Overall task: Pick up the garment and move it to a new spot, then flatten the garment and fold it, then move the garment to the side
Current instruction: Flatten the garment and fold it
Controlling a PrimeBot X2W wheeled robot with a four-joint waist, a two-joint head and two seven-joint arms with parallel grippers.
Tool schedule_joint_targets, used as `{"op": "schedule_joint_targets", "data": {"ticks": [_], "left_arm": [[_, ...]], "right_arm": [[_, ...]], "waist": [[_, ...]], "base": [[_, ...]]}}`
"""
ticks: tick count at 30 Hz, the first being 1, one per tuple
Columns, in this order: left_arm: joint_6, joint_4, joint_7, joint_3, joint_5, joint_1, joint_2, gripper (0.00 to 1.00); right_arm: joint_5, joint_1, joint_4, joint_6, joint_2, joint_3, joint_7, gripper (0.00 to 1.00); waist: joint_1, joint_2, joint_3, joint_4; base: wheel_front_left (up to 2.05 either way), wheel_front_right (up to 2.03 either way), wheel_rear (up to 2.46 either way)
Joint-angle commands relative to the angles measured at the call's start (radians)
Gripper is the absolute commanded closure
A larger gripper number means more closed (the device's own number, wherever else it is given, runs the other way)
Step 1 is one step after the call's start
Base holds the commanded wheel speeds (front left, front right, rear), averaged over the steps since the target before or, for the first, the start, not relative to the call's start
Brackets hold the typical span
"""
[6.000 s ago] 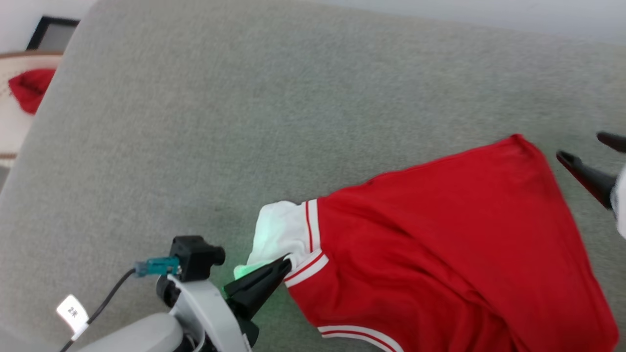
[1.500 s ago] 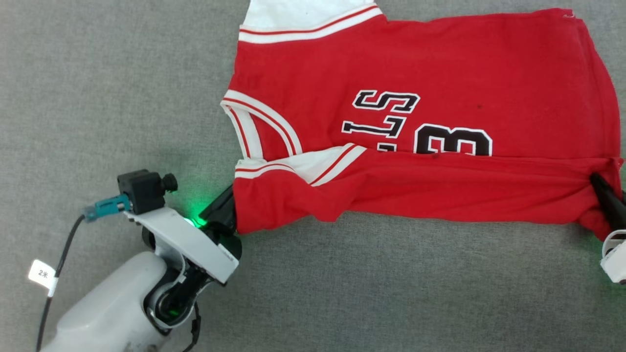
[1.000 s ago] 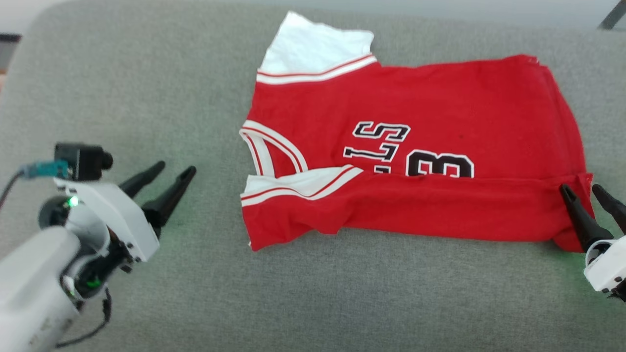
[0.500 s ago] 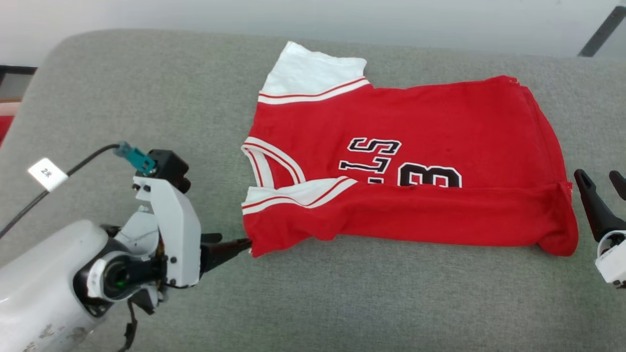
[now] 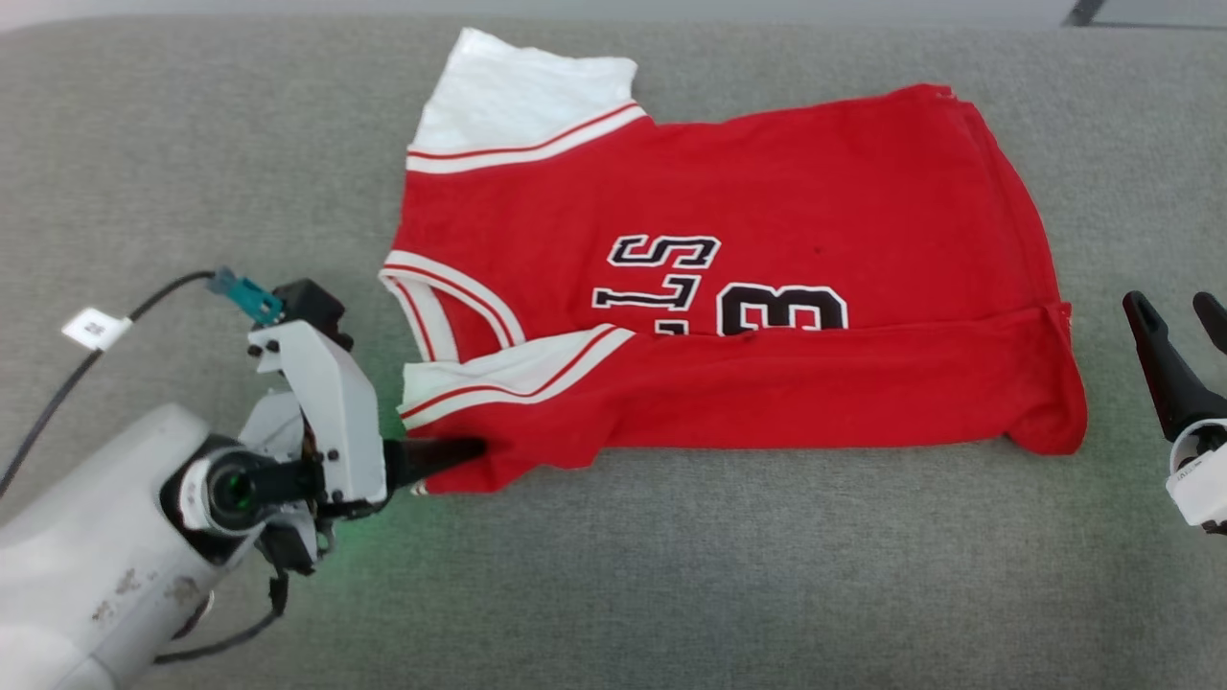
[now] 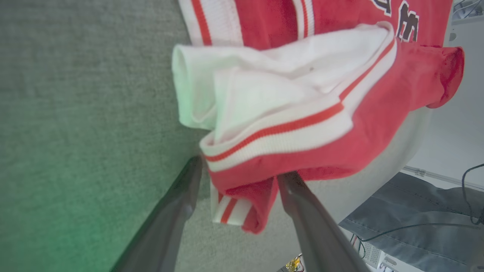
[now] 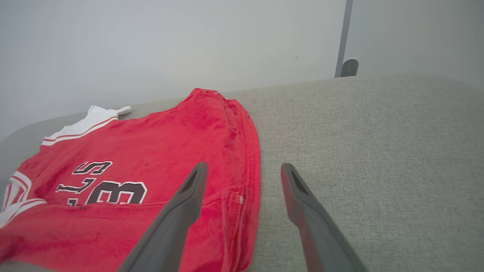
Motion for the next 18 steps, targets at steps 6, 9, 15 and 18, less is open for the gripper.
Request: {"op": "schedule_joint_targets", "data": {"ticks": [6, 9, 15, 18], "left_arm": [[-0.044, 0.099, 0.008, -0.027, -0.003, 0.009, -0.078, 1.00], [-0.071, 0.113, 0.027, -0.033, -0.014, 0.009, -0.107, 1.00], [-0.104, 0.136, 0.016, -0.031, 0.003, -0.006, -0.116, 1.00], [-0.117, 0.136, 0.013, -0.032, 0.012, -0.014, -0.119, 1.00]], "right_arm": [[-0.004, -0.006, -0.016, 0.000, -0.012, -0.011, 0.020, 0.00], [-0.003, 0.001, -0.033, 0.000, -0.041, 0.024, 0.064, 0.00], [0.023, 0.014, -0.077, -0.001, -0.160, 0.156, 0.293, 0.00], [0.036, -0.011, -0.089, -0.001, -0.209, 0.205, 0.440, 0.00]], "waist": [[0.0000, 0.0000, 0.039, -0.034], [0.0000, 0.0000, 0.038, -0.030], [0.0000, 0.0000, 0.032, -0.014], [0.0000, 0.0000, 0.034, -0.004]], "base": [[0.00, 0.00, 0.00], [0.00, 0.00, 0.00], [0.00, 0.00, 0.00], [0.00, 0.00, 0.00]]}}
